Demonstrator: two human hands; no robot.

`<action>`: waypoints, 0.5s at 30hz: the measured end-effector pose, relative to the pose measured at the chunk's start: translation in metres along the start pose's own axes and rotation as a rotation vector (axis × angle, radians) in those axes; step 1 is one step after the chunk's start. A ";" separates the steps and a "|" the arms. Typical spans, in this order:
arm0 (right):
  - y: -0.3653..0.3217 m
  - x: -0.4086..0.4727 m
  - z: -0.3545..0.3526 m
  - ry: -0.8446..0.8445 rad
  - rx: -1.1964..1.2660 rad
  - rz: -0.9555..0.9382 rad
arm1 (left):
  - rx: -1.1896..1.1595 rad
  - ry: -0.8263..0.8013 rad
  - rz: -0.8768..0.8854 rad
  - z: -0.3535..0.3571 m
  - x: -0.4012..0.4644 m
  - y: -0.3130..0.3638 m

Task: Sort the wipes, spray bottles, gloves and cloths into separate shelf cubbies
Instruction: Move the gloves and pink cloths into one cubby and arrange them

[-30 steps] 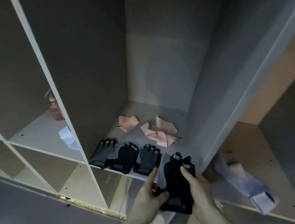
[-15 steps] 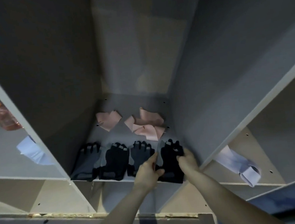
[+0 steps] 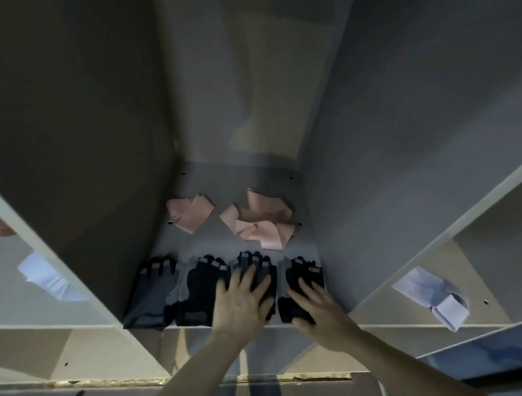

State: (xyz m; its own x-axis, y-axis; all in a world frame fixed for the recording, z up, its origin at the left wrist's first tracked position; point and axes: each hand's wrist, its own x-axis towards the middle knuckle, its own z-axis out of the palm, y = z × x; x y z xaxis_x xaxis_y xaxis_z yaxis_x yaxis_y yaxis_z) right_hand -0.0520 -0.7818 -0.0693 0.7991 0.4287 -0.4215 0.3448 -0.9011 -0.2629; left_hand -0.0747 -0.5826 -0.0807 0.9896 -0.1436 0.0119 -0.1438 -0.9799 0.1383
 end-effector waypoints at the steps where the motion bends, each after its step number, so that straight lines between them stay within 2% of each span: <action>1: 0.003 -0.001 0.007 -0.057 -0.063 0.002 | 0.051 -0.166 0.010 0.007 -0.005 -0.011; 2: 0.005 -0.002 0.012 -0.093 -0.104 0.005 | 0.038 -0.328 0.009 0.015 -0.009 -0.019; 3: 0.006 -0.002 0.017 -0.101 -0.121 0.001 | 0.016 -0.401 0.004 0.020 -0.013 -0.023; 4: 0.006 -0.003 0.018 -0.095 -0.128 0.002 | 0.016 -0.406 0.006 0.023 -0.014 -0.024; 10: 0.007 -0.006 0.006 -0.077 -0.153 0.002 | 0.071 -0.388 0.004 0.022 -0.015 -0.017; 15: -0.004 -0.004 0.003 -0.022 -0.203 0.003 | 0.025 -0.179 -0.062 0.011 -0.026 -0.038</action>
State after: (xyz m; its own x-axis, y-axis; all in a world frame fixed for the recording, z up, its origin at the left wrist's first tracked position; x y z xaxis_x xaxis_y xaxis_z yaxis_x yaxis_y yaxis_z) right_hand -0.0578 -0.7798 -0.0697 0.7900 0.4253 -0.4416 0.4363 -0.8960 -0.0825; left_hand -0.0945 -0.5428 -0.0972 0.9797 -0.1027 -0.1724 -0.0847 -0.9905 0.1082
